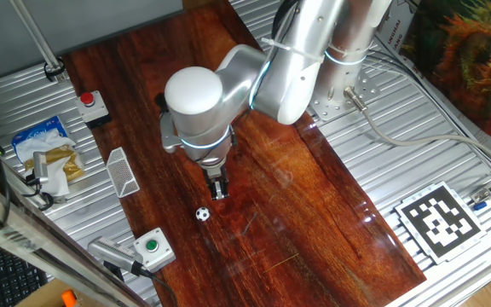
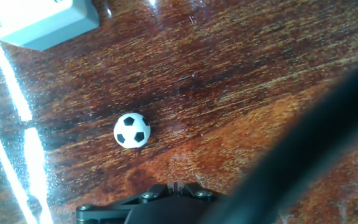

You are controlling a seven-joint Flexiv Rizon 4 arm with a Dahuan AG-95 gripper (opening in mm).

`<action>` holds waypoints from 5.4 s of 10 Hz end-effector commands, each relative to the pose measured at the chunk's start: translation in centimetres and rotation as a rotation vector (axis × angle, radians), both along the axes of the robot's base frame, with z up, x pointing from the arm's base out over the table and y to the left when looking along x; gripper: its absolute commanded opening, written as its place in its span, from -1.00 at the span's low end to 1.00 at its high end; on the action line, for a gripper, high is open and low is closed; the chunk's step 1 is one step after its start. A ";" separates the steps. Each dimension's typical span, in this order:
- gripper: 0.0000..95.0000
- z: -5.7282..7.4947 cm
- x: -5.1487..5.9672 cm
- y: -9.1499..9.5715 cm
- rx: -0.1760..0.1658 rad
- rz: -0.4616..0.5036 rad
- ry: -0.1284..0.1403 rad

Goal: Push the soccer ball into the goal

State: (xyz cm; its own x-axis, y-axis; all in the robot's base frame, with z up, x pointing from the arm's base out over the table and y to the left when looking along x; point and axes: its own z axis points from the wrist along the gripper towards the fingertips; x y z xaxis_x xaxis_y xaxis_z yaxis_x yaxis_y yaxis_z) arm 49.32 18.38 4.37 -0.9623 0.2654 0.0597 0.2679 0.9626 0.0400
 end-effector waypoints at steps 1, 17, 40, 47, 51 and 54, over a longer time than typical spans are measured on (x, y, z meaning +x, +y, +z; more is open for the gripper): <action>-1.00 0.0 -0.1 -0.1 0.000 0.015 0.015; -1.00 -1.3 3.1 5.9 -0.002 0.014 0.004; -1.00 3.1 3.4 4.6 0.020 0.011 -0.050; -1.00 0.8 5.2 3.0 0.024 0.017 -0.084; -1.00 -0.1 5.5 2.8 0.032 0.046 -0.109; -1.00 -0.8 5.7 2.7 0.031 0.054 -0.117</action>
State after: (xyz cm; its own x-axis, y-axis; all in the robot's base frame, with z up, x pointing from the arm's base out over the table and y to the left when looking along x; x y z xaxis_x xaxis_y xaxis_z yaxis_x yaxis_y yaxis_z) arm 55.14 21.11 3.43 -0.9761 0.2127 -0.0455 0.2075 0.9733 0.0980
